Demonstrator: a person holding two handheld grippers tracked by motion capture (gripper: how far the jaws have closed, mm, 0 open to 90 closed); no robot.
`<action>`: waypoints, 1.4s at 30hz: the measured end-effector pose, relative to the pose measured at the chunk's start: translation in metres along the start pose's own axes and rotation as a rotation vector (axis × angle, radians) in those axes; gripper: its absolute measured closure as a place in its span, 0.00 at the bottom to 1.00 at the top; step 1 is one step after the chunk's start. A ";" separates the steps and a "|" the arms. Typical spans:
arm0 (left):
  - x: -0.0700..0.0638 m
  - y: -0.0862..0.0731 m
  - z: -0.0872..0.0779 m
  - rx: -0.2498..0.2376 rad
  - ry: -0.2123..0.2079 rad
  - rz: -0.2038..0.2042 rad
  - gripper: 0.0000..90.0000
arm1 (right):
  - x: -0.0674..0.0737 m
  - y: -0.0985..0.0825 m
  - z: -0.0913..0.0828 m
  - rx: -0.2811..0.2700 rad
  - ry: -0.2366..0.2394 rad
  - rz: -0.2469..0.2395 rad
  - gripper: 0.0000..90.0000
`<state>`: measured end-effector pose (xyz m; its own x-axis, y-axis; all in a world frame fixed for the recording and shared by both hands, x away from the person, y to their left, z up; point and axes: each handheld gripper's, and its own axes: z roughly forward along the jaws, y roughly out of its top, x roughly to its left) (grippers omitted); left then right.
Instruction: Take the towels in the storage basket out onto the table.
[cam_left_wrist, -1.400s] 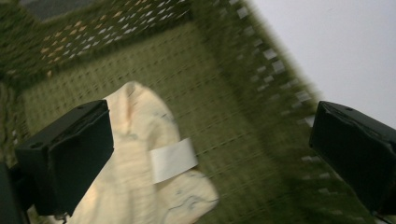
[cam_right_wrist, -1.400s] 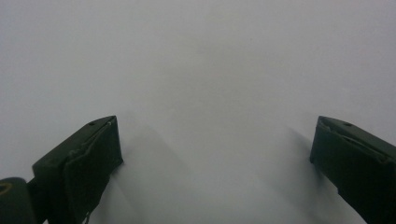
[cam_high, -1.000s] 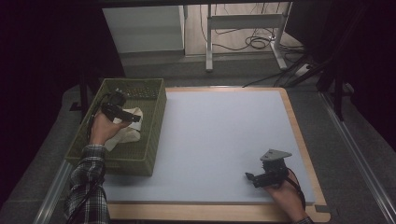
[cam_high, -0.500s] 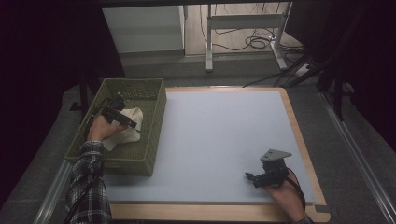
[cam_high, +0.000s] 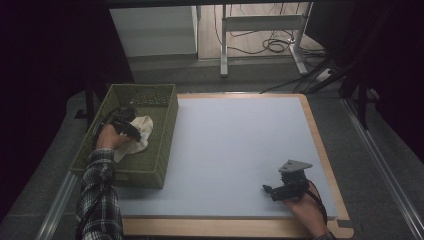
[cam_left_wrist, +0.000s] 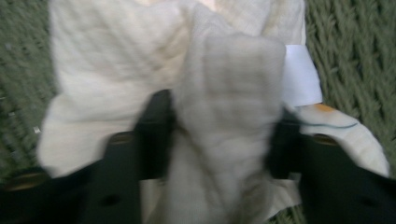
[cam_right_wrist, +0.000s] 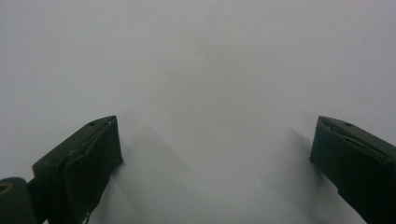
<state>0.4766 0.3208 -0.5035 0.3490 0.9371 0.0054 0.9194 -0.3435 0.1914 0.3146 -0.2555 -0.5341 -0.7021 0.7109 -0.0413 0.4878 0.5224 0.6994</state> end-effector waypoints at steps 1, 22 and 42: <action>-0.001 0.000 0.000 0.001 0.001 -0.004 0.72 | 0.000 0.000 0.000 0.000 0.000 0.000 0.02; -0.009 -0.022 -0.074 -0.245 -0.070 0.012 0.83 | 0.000 0.000 0.000 0.001 0.000 0.000 0.02; -0.050 -0.027 -0.131 -0.332 -0.041 0.176 0.82 | 0.000 0.000 0.000 0.001 -0.001 0.000 0.02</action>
<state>0.4105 0.2918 -0.3802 0.5100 0.8597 0.0284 0.7380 -0.4543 0.4990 0.3146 -0.2554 -0.5341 -0.7017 0.7112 -0.0417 0.4884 0.5229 0.6986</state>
